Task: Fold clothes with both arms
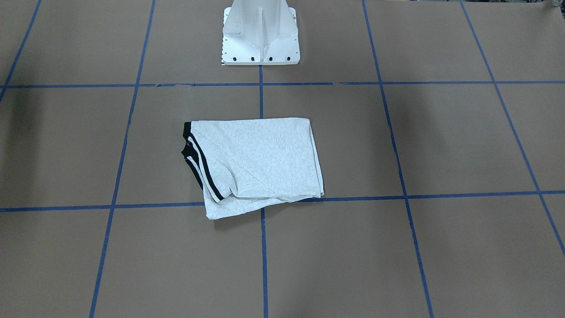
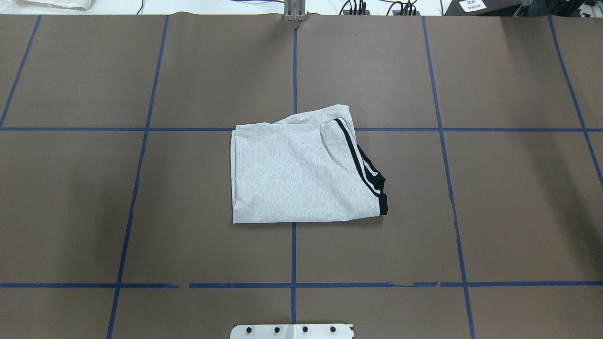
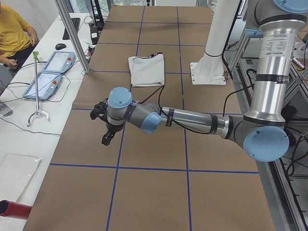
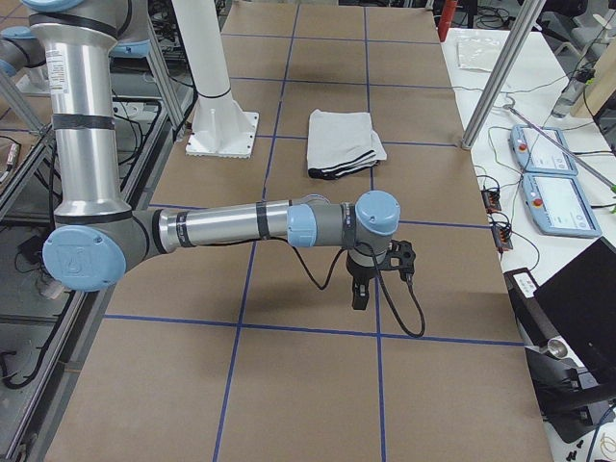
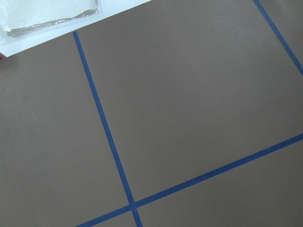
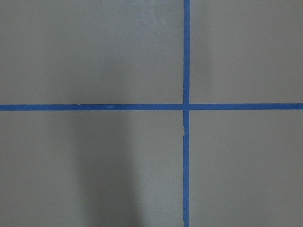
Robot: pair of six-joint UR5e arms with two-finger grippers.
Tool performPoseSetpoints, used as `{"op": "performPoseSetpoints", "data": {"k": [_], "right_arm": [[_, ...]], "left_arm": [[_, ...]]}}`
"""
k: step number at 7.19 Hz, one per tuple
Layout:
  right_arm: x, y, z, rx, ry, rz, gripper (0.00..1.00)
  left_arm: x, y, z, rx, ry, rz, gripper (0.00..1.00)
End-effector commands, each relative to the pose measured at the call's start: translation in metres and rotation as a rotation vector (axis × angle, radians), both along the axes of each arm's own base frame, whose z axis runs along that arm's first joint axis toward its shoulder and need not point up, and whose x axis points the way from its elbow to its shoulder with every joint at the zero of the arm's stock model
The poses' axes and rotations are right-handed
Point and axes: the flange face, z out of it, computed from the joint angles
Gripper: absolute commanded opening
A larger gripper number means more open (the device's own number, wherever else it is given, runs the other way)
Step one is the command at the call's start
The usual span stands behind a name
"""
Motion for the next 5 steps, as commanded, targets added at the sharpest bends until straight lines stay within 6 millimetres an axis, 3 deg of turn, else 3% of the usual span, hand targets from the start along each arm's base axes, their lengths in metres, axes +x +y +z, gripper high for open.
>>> {"op": "performPoseSetpoints", "data": {"k": [1, 3, 4, 5], "right_arm": [[0.000, 0.001, 0.000, -0.005, -0.002, 0.004, 1.00], [0.000, 0.003, 0.004, -0.009, 0.004, 0.003, 1.00], [0.000, 0.002, 0.000, 0.002, 0.003, 0.001, 1.00], [-0.001, 0.001, -0.001, 0.002, 0.005, 0.001, 1.00]], "left_arm": [[0.000, 0.000, -0.002, 0.007, 0.000, -0.001, 1.00], [-0.001, 0.022, 0.021, -0.023, 0.000, 0.002, 1.00], [-0.001, 0.023, 0.017, -0.015, 0.002, 0.002, 1.00], [0.000, 0.022, 0.026, -0.036, 0.003, 0.004, 1.00]]}}
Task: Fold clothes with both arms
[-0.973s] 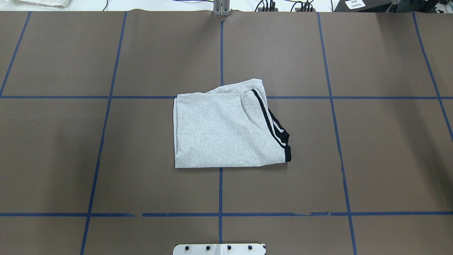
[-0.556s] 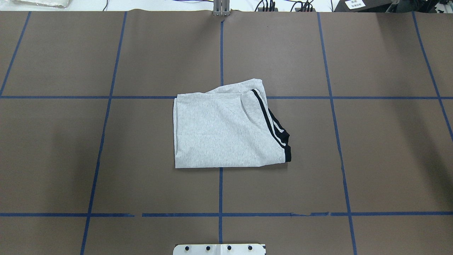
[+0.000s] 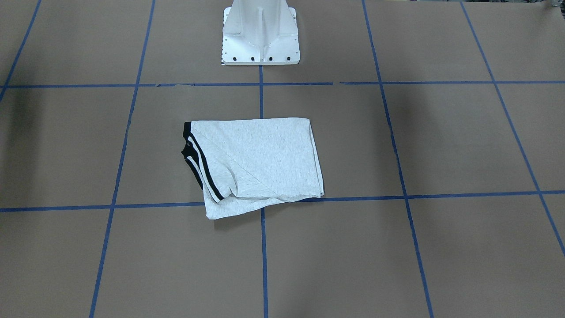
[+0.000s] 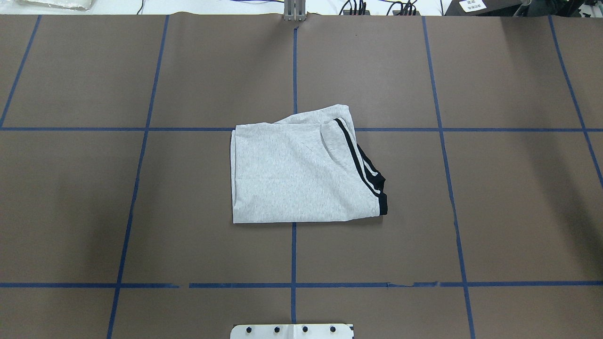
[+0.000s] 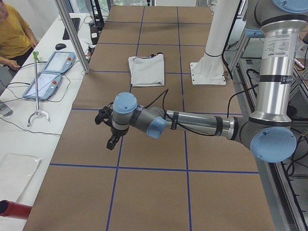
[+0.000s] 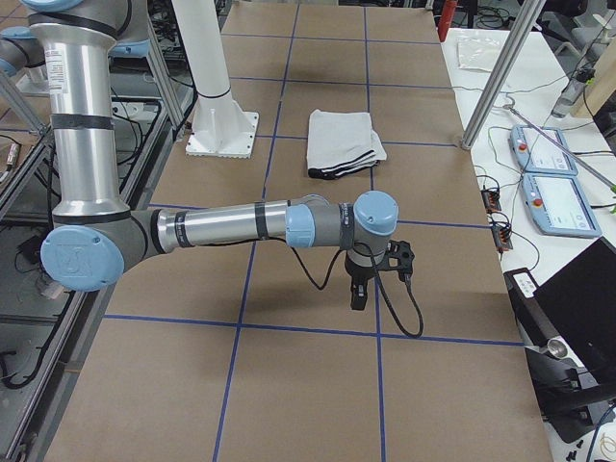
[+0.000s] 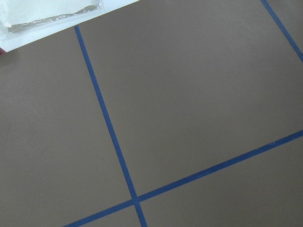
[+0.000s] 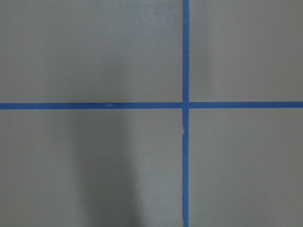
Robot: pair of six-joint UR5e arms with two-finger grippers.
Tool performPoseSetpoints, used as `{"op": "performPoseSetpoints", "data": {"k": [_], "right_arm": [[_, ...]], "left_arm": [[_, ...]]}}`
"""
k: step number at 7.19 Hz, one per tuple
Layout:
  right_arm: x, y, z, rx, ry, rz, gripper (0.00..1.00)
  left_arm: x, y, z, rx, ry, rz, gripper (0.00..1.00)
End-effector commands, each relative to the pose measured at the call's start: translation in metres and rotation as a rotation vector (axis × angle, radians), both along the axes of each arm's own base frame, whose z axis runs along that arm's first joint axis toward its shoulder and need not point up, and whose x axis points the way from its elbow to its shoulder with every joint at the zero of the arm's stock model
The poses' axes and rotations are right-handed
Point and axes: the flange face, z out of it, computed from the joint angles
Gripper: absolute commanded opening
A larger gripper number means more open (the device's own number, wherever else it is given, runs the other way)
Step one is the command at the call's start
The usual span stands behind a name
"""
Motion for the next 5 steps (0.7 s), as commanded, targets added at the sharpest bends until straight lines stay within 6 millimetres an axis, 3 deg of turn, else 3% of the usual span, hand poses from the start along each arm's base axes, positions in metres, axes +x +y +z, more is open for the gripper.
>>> {"op": "performPoseSetpoints", "data": {"k": [1, 5], "right_arm": [[-0.0006, -0.0040, -0.0054, 0.012, 0.005, -0.001, 1.00], [-0.0055, -0.0030, 0.0018, -0.001, 0.013, -0.011, 1.00]], "left_arm": [[0.0005, 0.0016, 0.0135, -0.032, 0.004, 0.002, 1.00], [0.0010, 0.0015, 0.0232, -0.055, -0.002, 0.002, 1.00]]}}
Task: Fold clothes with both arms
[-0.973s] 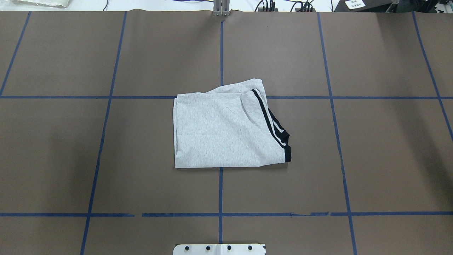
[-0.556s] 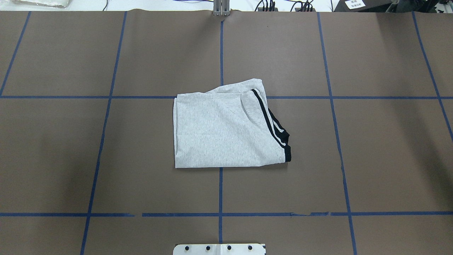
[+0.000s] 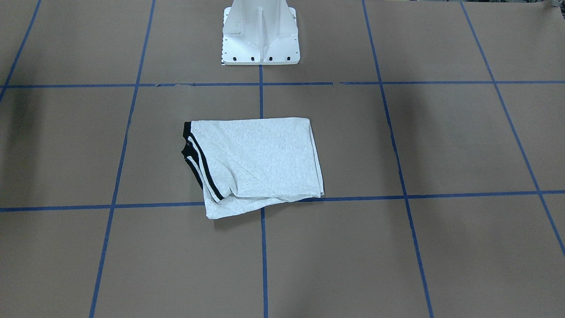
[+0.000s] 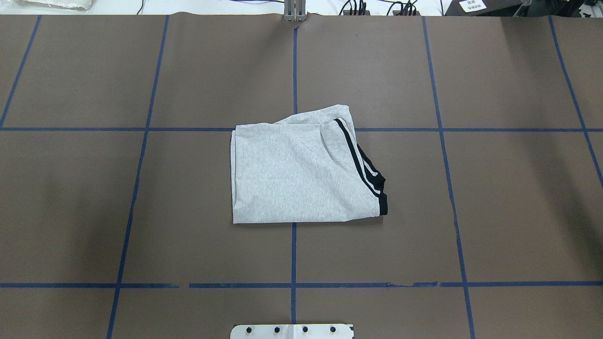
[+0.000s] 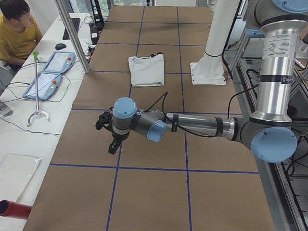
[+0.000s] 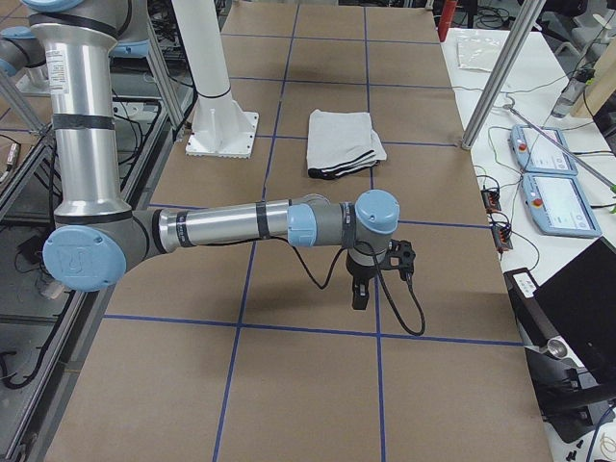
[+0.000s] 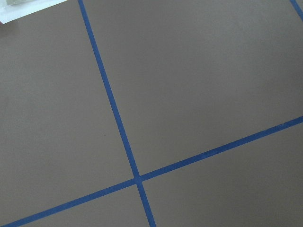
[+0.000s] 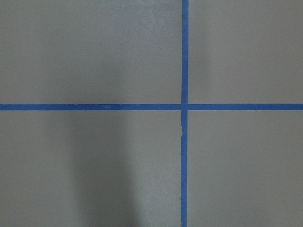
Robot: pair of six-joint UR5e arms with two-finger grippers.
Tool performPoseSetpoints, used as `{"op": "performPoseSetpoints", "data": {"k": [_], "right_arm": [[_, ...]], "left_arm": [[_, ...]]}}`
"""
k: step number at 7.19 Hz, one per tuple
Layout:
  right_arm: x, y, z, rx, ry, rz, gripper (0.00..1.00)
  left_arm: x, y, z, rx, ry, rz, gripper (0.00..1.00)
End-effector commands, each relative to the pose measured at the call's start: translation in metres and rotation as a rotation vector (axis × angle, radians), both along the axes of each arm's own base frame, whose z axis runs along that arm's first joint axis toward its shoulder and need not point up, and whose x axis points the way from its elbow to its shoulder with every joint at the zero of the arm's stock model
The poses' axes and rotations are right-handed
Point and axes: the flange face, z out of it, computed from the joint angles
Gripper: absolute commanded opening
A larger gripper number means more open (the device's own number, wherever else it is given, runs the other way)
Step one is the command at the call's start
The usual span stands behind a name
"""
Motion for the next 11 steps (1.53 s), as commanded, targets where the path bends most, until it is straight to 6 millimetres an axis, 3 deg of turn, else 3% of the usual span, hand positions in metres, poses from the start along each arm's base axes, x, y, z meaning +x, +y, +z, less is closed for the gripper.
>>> {"op": "performPoseSetpoints", "data": {"k": [1, 4, 11], "right_arm": [[-0.008, 0.000, 0.001, -0.002, 0.002, -0.017, 1.00], [-0.011, 0.001, 0.005, -0.007, 0.000, -0.025, 1.00], [-0.011, -0.002, 0.001, -0.001, -0.003, -0.022, 1.00]], "left_arm": [[0.000, 0.002, 0.007, -0.023, -0.007, -0.002, 1.00], [-0.001, 0.004, 0.006, -0.088, -0.014, -0.002, 1.00], [0.001, -0.004, -0.009, -0.053, -0.007, 0.002, 1.00]]}}
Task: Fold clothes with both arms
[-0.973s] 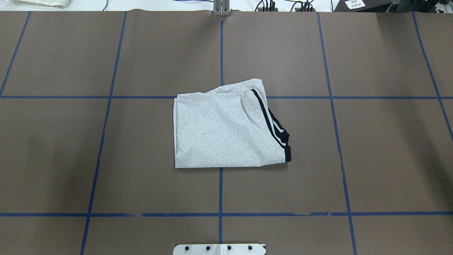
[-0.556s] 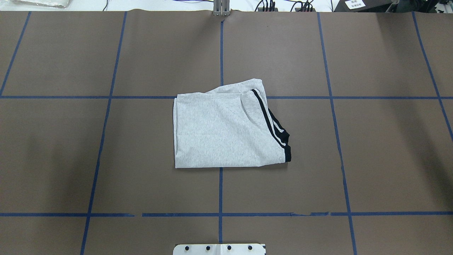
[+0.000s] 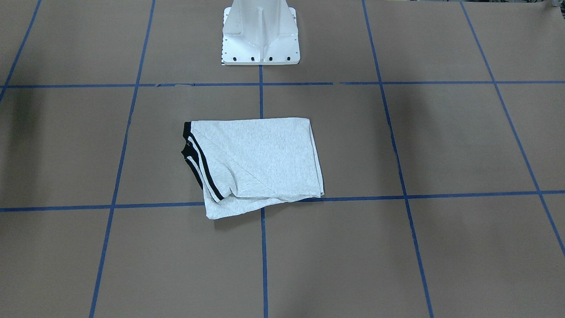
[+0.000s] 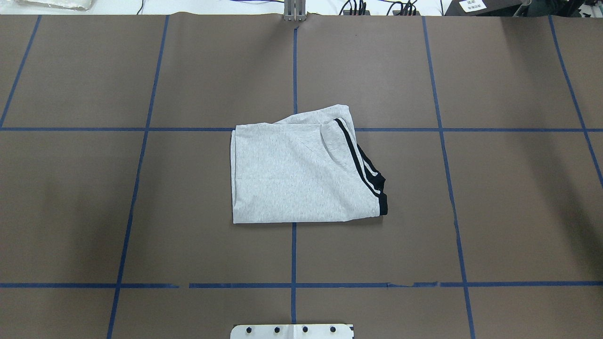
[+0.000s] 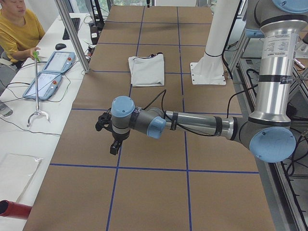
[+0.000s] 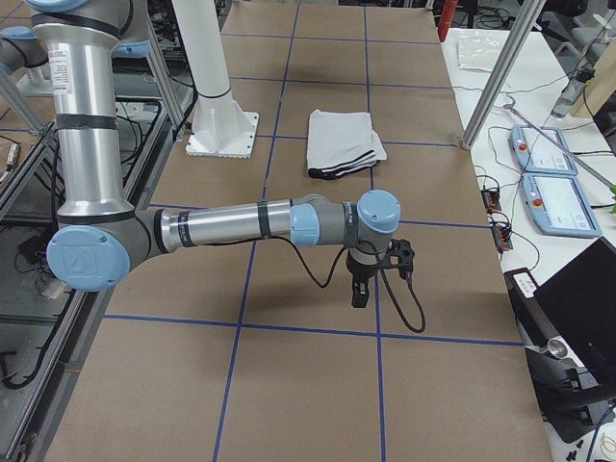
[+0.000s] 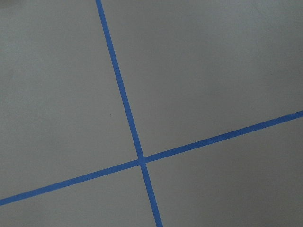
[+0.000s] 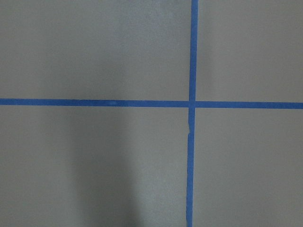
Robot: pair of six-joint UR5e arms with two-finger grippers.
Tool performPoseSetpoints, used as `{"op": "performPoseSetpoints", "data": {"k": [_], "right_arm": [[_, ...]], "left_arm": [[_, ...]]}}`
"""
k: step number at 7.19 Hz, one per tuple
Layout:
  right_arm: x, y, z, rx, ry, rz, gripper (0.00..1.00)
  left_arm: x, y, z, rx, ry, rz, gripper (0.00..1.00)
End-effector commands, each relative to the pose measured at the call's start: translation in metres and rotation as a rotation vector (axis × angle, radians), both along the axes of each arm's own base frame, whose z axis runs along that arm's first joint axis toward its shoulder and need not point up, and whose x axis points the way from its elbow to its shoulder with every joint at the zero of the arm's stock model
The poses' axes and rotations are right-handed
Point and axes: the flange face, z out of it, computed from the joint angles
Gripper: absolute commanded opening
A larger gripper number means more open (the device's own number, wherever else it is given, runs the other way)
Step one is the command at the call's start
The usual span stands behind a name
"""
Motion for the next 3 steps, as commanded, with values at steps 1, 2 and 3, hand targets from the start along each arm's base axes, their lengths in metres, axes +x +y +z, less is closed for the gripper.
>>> {"op": "performPoseSetpoints", "data": {"k": [1, 2, 3], "right_arm": [[0.0000, 0.0002, 0.0008, -0.002, 0.000, 0.000, 1.00], [0.0000, 0.0001, -0.0001, 0.000, 0.000, 0.001, 1.00], [0.0000, 0.0002, 0.0008, -0.003, 0.000, 0.001, 1.00]], "left_arm": [[0.0007, -0.0052, -0.0064, 0.014, -0.005, -0.001, 1.00], [0.0035, -0.0065, -0.0075, 0.014, -0.002, 0.004, 1.00], [0.0040, -0.0077, -0.0072, 0.012, 0.004, 0.006, 1.00]]}}
